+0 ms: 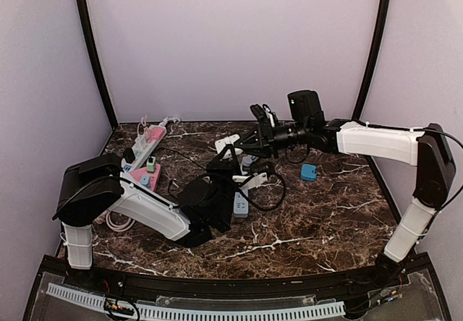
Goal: Pull the plug off the socket
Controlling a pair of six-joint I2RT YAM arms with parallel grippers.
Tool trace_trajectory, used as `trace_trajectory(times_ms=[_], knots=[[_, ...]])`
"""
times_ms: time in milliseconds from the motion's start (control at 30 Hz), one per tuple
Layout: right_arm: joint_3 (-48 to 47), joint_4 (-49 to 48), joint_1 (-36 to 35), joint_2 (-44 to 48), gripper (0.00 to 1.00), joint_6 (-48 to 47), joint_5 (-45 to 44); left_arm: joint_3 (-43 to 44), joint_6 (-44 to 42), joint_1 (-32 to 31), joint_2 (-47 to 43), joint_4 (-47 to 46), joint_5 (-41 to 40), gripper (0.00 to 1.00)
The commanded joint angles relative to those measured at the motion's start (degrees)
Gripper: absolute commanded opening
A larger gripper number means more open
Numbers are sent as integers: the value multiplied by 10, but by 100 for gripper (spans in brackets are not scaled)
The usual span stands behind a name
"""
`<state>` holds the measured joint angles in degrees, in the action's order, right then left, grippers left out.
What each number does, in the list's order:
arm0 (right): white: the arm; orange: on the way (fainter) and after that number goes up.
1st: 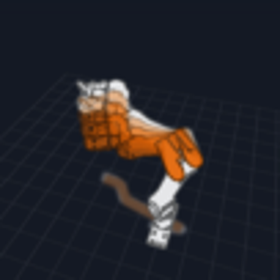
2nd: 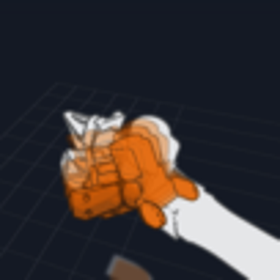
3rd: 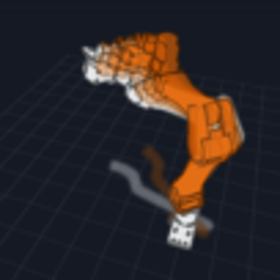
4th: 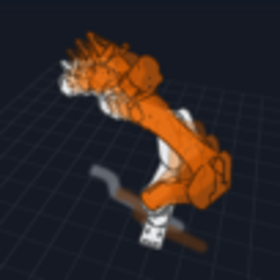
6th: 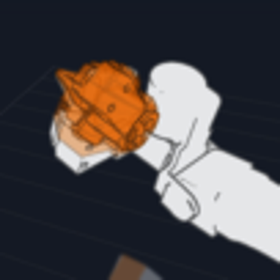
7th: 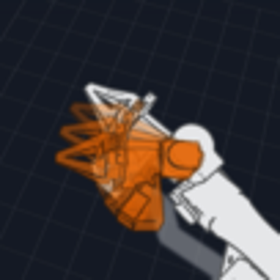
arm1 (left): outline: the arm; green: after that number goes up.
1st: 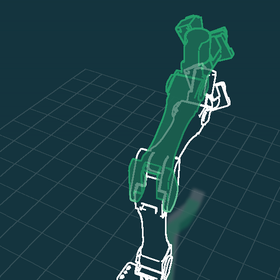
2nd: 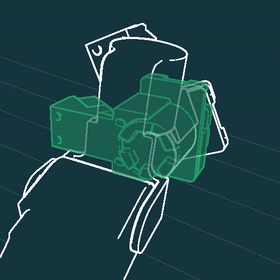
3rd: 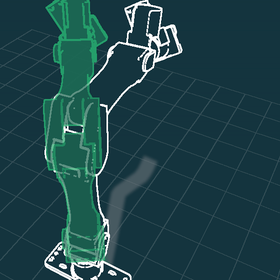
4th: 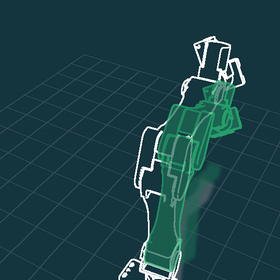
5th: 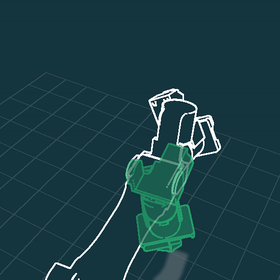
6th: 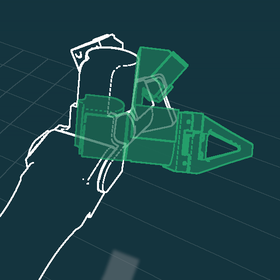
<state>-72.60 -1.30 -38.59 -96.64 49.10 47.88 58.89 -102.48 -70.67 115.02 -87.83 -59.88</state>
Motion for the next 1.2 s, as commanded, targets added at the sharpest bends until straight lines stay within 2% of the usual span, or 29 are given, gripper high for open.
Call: trace_trajectory(times_ms=[0, 167, 233, 367, 433, 567, 700, 900, 1033, 1100, 1133, 1167], knots=[[14, -46, -5, -11, 19, 24, 30, 10, 6, -3, -3, -48, -4, 6], [21, -54, -5, -11, 0, 38, 29, 10, 10, -3, 1, -48, -8, 16], [25, -63, -4, -11, 0, 46, 25, 10, 13, -3, 1, -48, -11, 23], [25, -65, -3, -14, 0, 51, 10, 11, 24, -2, -2, -48, -22, 46], [25, -65, 1, -13, 0, 51, -4, 8, 28, -3, -4, -47, -28, 60], [23, -62, 13, -15, 0, 47, -31, 0, 37, -3, -10, -47, -36, 79], [28, -51, 29, -19, 0, 33, -60, -12, 54, -3, -20, -34, -44, 89], [62, -49, 67, -21, 0, 16, -81, -40, 133, -3, -55, 58, -47, 99], [103, -47, 100, -8, 0, 0, -94, -51, 242, -3, -93, 191, -42, 99], [129, -48, 115, 1, 0, -7, -101, -47, 350, -3, -125, 383, -28, 99], [146, -48, 122, 6, 0, -11, -106, -35, 448, -1, -150, 450, -20, 99], [158, -47, 129, 10, 0, -14, -108, -26, 500, 0, -161, 592, 7, 99]])
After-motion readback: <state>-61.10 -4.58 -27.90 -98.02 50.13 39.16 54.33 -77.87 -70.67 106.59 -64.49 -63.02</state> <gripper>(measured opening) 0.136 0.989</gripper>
